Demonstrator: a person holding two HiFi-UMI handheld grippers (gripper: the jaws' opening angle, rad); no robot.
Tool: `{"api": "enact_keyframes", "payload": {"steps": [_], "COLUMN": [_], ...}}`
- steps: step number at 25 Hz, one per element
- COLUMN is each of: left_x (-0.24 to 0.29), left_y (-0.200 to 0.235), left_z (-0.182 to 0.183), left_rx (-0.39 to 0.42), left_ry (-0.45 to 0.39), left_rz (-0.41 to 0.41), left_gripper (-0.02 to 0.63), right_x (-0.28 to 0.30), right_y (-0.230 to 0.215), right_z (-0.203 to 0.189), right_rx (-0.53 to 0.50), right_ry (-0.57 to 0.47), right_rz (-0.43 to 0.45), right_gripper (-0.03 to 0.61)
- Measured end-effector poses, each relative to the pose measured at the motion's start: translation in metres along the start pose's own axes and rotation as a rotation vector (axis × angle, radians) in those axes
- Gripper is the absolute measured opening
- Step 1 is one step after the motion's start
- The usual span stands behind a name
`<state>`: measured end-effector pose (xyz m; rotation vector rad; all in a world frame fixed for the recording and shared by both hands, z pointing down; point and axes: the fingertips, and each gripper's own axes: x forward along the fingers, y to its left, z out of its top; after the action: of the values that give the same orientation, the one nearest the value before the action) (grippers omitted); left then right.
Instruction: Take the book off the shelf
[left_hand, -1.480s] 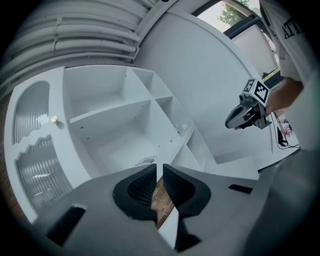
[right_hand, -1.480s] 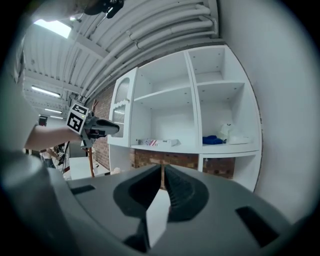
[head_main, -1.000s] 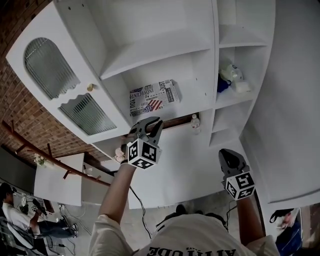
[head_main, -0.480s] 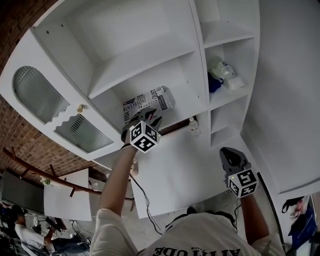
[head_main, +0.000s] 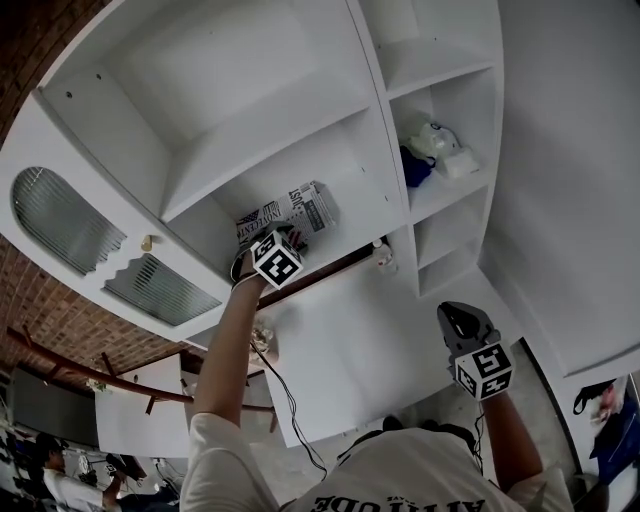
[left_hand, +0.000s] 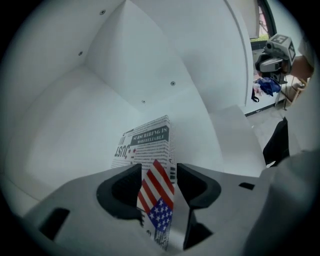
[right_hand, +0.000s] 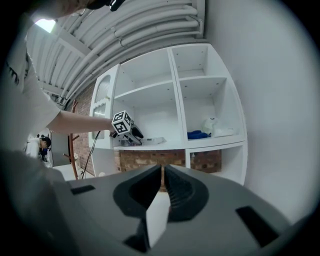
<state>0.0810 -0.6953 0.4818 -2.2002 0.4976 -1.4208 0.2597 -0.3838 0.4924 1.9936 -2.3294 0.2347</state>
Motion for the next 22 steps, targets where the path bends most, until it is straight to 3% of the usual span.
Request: {"api": "enact_keyframes", "payload": {"steps": [13, 22], "left_x": [-0.008, -0.032], "left_y": [-0.013, -0.038], "left_z": [-0.004, 0.005], "left_rx": [-0.056, -0.125], "left_ry": [0.046, -0.038], "left_rz": [-0.104, -0.146], "left_gripper": [0.204, 0.204], "right_x": [0.005, 0.003], "right_y": [0.007, 0.017], "right_z": [-0.01, -0.01], "right_rx": [0.004, -0.006], "right_ry": [0.024, 0.024], "right_rz": [0.02, 0.052], "right_gripper": [0.038, 0.038]}}
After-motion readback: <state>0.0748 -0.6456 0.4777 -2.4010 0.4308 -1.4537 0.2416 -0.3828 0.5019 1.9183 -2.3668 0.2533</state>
